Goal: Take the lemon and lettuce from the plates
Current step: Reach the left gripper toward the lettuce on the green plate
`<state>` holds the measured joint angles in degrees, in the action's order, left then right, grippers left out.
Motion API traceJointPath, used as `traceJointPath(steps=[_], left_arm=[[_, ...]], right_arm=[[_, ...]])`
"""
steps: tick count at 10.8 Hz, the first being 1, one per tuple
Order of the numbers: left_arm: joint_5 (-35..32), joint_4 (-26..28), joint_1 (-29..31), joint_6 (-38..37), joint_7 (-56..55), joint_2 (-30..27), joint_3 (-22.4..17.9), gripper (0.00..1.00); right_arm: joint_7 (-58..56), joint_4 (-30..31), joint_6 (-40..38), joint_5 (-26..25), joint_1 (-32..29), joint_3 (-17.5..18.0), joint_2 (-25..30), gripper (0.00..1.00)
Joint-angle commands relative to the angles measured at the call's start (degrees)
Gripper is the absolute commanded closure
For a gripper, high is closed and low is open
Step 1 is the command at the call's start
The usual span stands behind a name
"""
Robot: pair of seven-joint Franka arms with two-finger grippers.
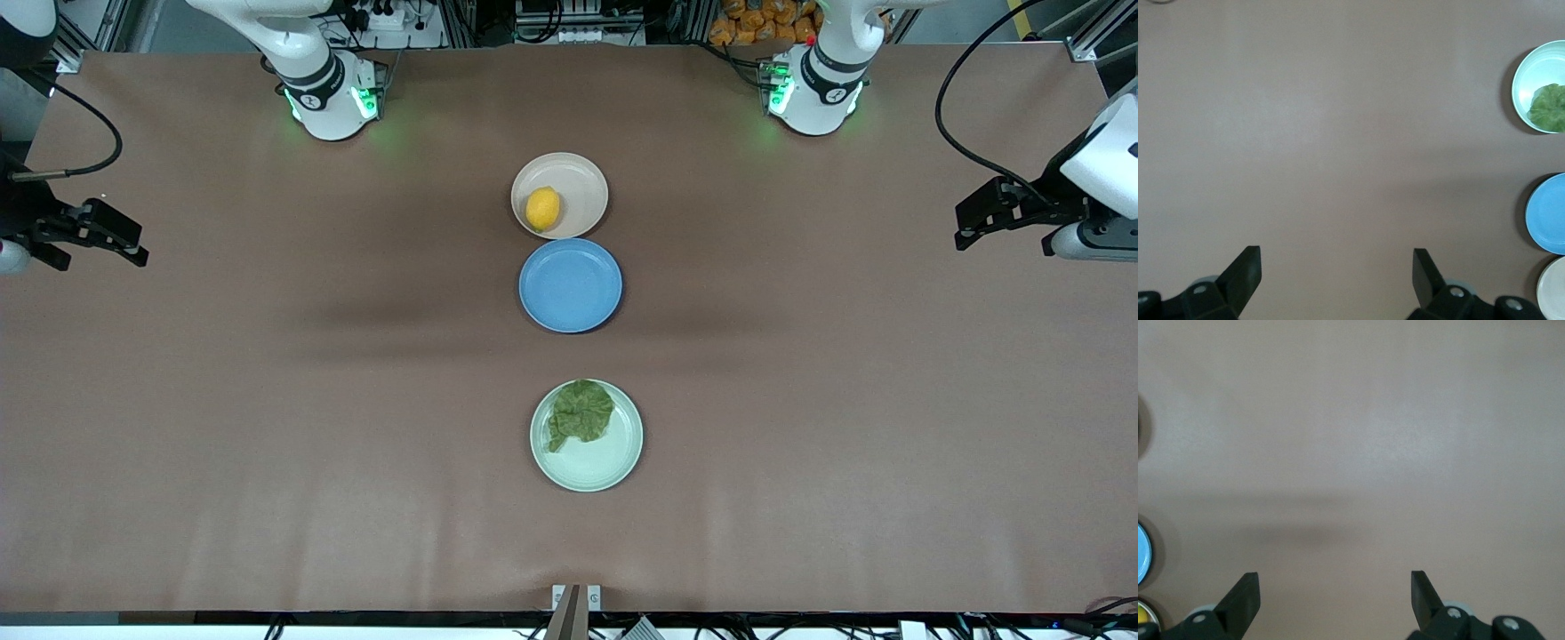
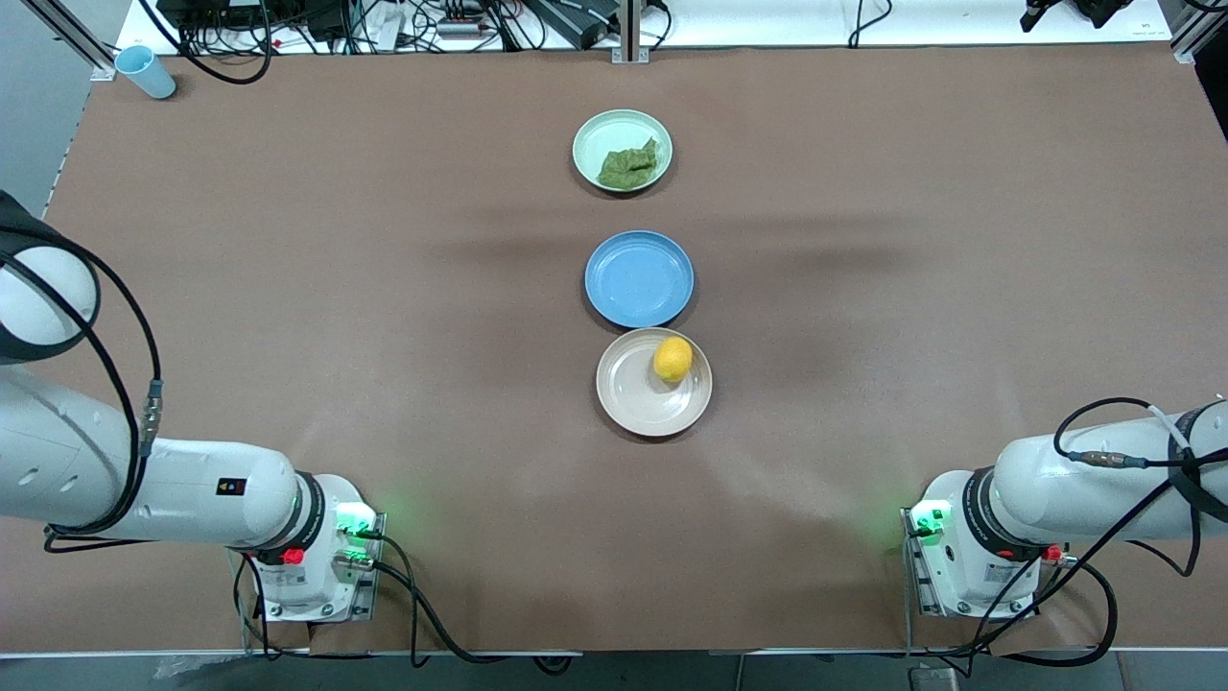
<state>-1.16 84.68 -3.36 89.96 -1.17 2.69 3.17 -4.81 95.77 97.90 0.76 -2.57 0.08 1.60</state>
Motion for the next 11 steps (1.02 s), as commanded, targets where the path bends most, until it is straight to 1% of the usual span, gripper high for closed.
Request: traceJointPath(steps=[1, 3, 4, 5, 7, 9, 11], left_arm=[[-0.77, -0.39, 0.20, -0.75, 0.90, -0.05, 0.34, 0.00], [0.54, -0.48, -0.94, -0.40, 0.20, 1.25, 0.87, 0.00], [4.46, -0.39, -1.29, 1.34, -0.24, 2.83, 1.22, 0.00], [6.24, -0.39, -2.43, 4.14, -0.33, 4.41, 1.92, 0.00], [6.61, -0.13, -7.86, 14.05, -2.51, 7.92, 2.89, 0.00], [6.00, -0.04, -15.41, 22.93, -10.48, 13.28, 2.89, 0.00], [5.82, -0.04, -21.31, 34.00, -16.73, 19.34, 2.72, 0.00]], right_arm=[[-0.73, 1.44, 0.27, -0.23, 0.10, 0.36, 1.21, 0.00], [-0.73, 2.05, 0.27, -0.23, 0.19, 0.45, 1.21, 0.00], [-0.73, 2.05, 0.10, -0.23, 0.28, 0.45, 1.30, 0.00], [-0.73, 2.05, 0.09, -0.23, 0.19, 0.45, 1.30, 0.00], [-0.20, 3.10, -0.08, 0.12, 0.28, 0.54, 1.30, 0.00], [-0.02, 5.38, 0.27, 1.08, 0.28, 0.54, 1.30, 0.00], [3.73, 8.36, 0.09, 1.44, 2.38, 0.89, 2.26, 0.00]])
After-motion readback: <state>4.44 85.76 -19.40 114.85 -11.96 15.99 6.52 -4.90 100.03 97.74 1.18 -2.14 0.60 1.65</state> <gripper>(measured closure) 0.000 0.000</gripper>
